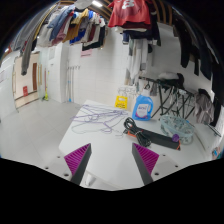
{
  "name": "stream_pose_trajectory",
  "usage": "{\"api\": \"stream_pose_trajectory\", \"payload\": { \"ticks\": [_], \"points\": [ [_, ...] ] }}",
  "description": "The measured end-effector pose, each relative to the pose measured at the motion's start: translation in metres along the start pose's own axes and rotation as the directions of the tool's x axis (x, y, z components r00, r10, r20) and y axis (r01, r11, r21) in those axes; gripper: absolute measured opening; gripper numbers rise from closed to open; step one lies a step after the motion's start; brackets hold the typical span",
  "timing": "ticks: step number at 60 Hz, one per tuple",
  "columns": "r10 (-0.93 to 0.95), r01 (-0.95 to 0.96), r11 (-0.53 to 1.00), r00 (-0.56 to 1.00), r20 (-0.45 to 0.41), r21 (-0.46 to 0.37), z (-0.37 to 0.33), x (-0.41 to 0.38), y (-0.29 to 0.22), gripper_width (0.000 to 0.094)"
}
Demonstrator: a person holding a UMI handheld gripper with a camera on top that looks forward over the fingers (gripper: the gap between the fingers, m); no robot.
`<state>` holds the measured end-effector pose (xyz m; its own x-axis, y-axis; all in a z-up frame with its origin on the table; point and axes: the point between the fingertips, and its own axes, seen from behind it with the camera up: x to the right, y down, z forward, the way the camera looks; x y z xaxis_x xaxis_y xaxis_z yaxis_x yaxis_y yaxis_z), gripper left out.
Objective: Unplug charger
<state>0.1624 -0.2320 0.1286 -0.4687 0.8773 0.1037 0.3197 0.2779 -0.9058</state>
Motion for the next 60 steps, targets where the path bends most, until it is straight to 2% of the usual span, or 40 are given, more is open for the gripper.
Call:
{"api": "stream_pose_trajectory", "payload": {
  "ticks": [9, 26, 37, 48, 60],
  "points": [
    [0.041, -0.041, 0.999, 0.996, -0.082, 0.003, 0.007, 0.054, 0.004, 0.0856],
    [0.169, -0.169, 0.985, 0.941, -0.292, 0.026, 0.014, 0.173, 0.020, 0.0854],
    [0.229, -0.230, 0.972, 0.892, -0.390, 0.046, 0.015, 0.242, 0.035, 0.0852],
    [0.275, -0.272, 0.960, 0.870, -0.409, 0.067, 0.038, 0.291, 0.045, 0.0862],
    [0.299, -0.288, 0.954, 0.870, -0.392, 0.089, 0.084, 0.324, 0.043, 0.0865]
  ]
}}
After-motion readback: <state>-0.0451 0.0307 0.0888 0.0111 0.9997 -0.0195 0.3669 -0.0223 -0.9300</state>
